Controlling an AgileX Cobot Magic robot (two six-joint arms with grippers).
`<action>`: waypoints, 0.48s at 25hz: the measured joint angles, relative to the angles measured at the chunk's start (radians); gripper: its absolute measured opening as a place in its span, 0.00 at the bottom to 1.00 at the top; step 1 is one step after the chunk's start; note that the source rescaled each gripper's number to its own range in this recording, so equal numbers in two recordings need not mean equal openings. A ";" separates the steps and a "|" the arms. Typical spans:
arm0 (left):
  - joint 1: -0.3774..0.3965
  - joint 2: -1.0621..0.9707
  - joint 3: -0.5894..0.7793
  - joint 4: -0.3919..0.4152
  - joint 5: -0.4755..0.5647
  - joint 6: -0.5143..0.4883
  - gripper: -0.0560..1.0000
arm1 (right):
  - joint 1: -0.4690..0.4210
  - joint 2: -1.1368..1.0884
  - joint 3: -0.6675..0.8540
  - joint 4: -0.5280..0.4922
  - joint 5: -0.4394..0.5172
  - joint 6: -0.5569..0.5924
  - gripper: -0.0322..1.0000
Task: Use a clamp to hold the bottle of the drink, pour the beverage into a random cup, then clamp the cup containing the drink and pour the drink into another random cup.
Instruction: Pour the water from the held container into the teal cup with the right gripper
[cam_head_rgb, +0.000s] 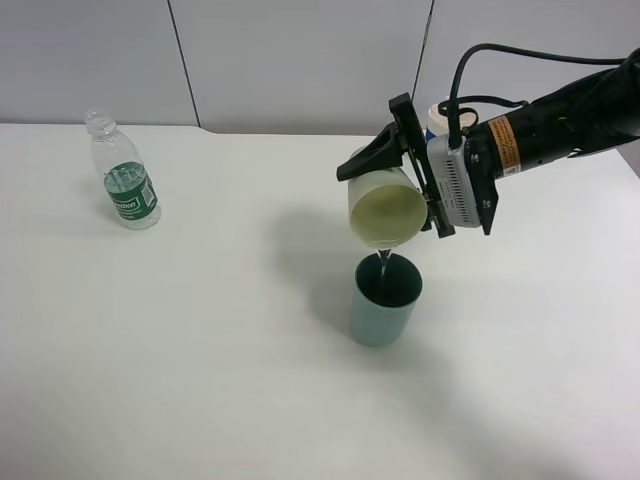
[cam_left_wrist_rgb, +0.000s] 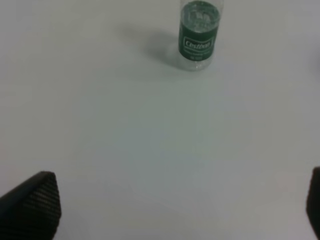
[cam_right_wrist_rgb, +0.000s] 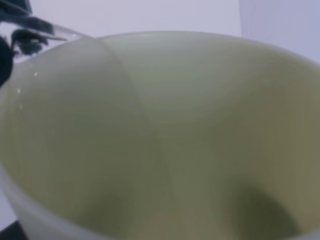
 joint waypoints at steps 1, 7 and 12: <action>0.000 0.000 0.000 0.000 0.000 0.000 1.00 | 0.002 0.000 0.000 0.000 0.001 0.000 0.03; 0.000 0.000 0.000 0.000 0.000 0.000 1.00 | 0.010 -0.010 0.000 0.000 0.020 -0.045 0.03; 0.000 0.000 0.000 0.000 0.000 0.000 1.00 | 0.020 -0.020 0.000 0.000 0.034 -0.060 0.03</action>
